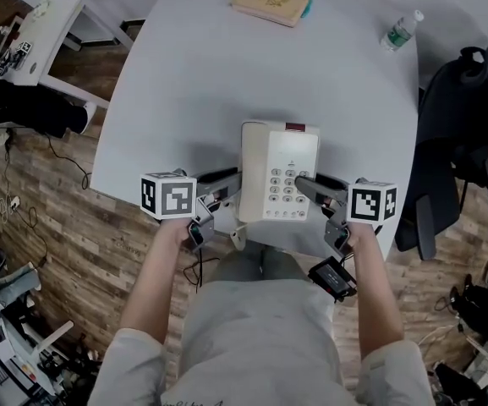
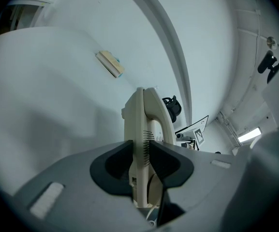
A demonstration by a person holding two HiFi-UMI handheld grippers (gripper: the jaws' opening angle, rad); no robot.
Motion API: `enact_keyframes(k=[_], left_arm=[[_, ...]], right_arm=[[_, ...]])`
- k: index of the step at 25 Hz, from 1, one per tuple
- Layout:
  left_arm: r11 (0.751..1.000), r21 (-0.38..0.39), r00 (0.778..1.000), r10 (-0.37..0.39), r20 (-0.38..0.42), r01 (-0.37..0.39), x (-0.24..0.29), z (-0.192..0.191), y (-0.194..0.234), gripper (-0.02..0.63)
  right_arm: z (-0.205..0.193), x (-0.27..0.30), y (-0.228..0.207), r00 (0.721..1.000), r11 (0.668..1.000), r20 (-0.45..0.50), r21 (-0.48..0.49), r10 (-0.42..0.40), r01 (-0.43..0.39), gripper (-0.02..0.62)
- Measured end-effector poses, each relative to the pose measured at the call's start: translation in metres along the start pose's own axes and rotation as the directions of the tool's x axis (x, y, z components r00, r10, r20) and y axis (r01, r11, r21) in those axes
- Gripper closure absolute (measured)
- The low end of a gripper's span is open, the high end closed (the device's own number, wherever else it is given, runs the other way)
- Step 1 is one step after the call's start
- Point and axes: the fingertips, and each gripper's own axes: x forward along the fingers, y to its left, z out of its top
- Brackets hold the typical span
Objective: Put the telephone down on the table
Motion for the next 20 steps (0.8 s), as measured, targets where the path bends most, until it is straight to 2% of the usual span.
enact_keyframes(k=[5, 10, 20], left_arm=[[1.000, -0.004, 1.000, -0.007, -0.013, 0.007, 0.001, -0.006, -0.004, 0.485], [1.000, -0.020, 1.000, 0.004, -0.014, -0.004, 0.011, 0.015, 0.027, 0.485], [0.999, -0.047, 1.000, 0.005, -0.029, -0.006, 0.020, 0.014, 0.046, 0.485]], right_arm=[[-0.006, -0.005, 0.000, 1.000, 1.000, -0.003, 0.005, -0.006, 0.006, 0.376], [0.014, 0.023, -0.018, 1.000, 1.000, -0.020, 0.019, -0.002, 0.002, 0.376], [0.014, 0.036, -0.033, 0.999, 0.999, -0.031, 0.040, -0.010, 0.011, 0.374]])
